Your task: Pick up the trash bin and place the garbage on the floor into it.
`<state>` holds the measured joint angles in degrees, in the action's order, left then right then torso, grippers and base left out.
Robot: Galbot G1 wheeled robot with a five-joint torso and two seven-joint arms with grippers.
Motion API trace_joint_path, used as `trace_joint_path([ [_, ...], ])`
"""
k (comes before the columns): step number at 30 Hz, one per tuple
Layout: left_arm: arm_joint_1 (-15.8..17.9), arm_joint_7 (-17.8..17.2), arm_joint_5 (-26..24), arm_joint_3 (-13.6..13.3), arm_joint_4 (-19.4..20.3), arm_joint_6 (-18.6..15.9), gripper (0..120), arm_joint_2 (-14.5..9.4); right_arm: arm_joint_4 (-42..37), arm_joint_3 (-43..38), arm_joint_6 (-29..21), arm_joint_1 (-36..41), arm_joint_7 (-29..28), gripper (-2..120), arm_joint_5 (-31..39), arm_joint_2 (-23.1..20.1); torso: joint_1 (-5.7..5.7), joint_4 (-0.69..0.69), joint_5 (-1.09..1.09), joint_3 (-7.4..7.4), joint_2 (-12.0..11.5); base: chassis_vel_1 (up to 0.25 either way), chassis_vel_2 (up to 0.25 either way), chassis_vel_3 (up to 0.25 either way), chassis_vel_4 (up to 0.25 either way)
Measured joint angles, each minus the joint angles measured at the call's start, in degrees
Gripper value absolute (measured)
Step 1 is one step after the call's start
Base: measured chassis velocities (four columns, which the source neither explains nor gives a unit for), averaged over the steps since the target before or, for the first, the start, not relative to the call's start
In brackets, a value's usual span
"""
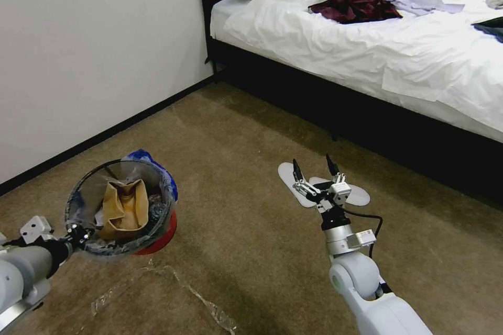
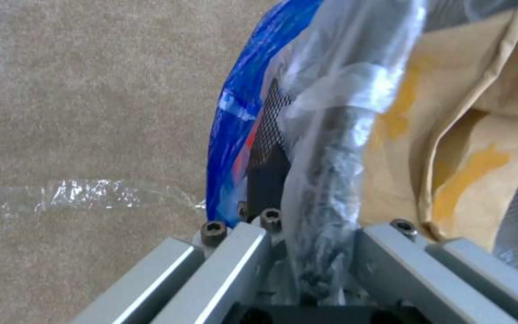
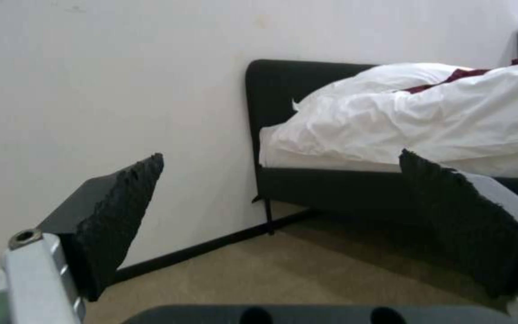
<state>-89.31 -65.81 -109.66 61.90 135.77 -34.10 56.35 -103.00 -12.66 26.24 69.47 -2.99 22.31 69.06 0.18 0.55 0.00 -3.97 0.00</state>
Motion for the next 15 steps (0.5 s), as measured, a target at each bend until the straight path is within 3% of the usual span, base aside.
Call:
trace_joint_path([
  [15,0.38,0.25,-0.12,0.15,-0.42,0.17,0,0.05,-1.1,0.23,0.03,-0.18,1.06,100,1.46,-0.98,0.0,0.0,0.0,0.0,0.0,0.0,0.0,0.0,0.0],
])
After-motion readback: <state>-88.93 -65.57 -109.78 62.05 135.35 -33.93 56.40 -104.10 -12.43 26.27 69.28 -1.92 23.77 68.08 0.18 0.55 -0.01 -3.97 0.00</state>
